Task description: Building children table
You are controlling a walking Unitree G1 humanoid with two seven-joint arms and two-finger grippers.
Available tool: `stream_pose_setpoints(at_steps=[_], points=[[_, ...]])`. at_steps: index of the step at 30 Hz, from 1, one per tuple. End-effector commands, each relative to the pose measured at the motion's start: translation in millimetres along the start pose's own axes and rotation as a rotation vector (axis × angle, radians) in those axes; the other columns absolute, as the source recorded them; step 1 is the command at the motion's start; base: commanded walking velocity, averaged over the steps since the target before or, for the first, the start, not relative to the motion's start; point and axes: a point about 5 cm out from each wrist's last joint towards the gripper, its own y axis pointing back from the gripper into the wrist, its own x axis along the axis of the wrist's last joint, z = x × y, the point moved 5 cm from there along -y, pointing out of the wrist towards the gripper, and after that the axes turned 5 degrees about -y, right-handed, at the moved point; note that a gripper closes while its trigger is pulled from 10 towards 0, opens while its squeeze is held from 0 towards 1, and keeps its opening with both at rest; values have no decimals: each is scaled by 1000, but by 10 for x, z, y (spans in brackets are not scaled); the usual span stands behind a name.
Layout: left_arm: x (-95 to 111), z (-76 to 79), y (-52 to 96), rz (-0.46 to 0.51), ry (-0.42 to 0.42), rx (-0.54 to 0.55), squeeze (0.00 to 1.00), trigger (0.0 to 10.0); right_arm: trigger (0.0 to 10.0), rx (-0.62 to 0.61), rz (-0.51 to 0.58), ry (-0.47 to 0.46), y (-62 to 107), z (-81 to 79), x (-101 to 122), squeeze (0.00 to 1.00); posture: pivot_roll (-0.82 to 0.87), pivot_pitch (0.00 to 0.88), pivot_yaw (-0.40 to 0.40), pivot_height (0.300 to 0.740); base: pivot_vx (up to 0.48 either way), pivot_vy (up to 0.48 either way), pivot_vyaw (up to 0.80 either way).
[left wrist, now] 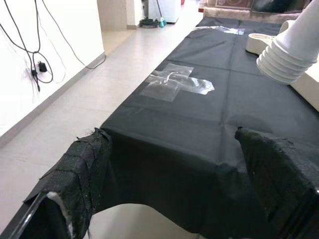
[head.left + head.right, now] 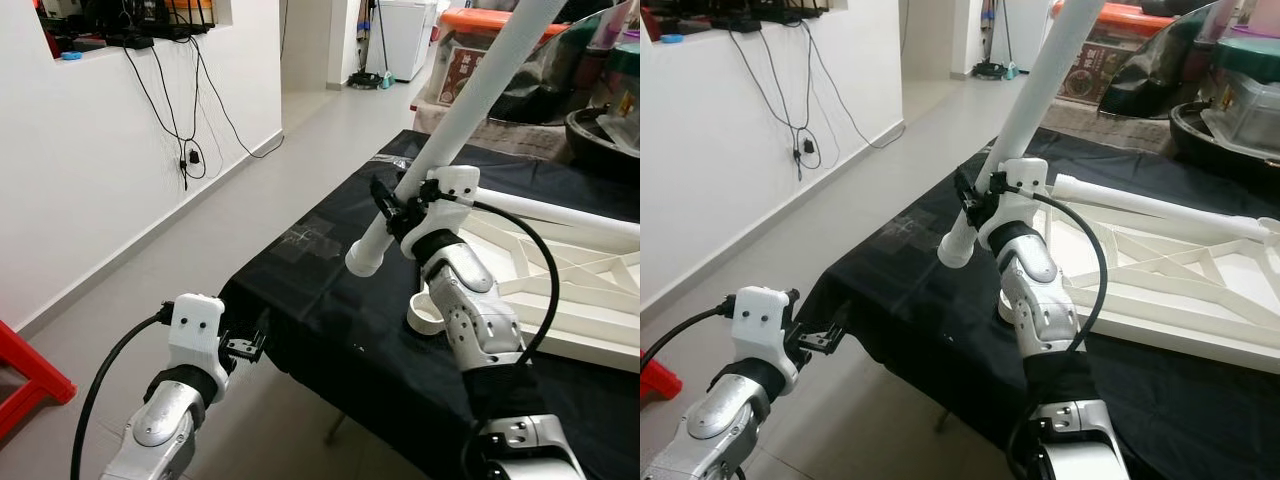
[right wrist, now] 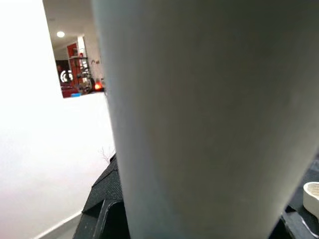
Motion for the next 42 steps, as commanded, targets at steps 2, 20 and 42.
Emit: stream_pose_setpoints(at_steps=[2, 20, 42], points=[[-36, -63, -15, -5, -8, 40, 0, 10000, 10000, -8, 10, 17, -1, -14, -21, 0, 216, 1, -71, 740, 334, -341, 0], [-115, -77, -13, -28, 34, 89, 0, 10000, 10000, 133, 13, -77, -72, -214, 2, 0, 209, 11, -83, 740, 172, -165, 0], [-129, 758, 365, -79, 88, -290, 0, 10000, 10000, 823, -337, -246, 31, -599, -271, 0, 246, 106, -92, 740, 0, 0, 0]])
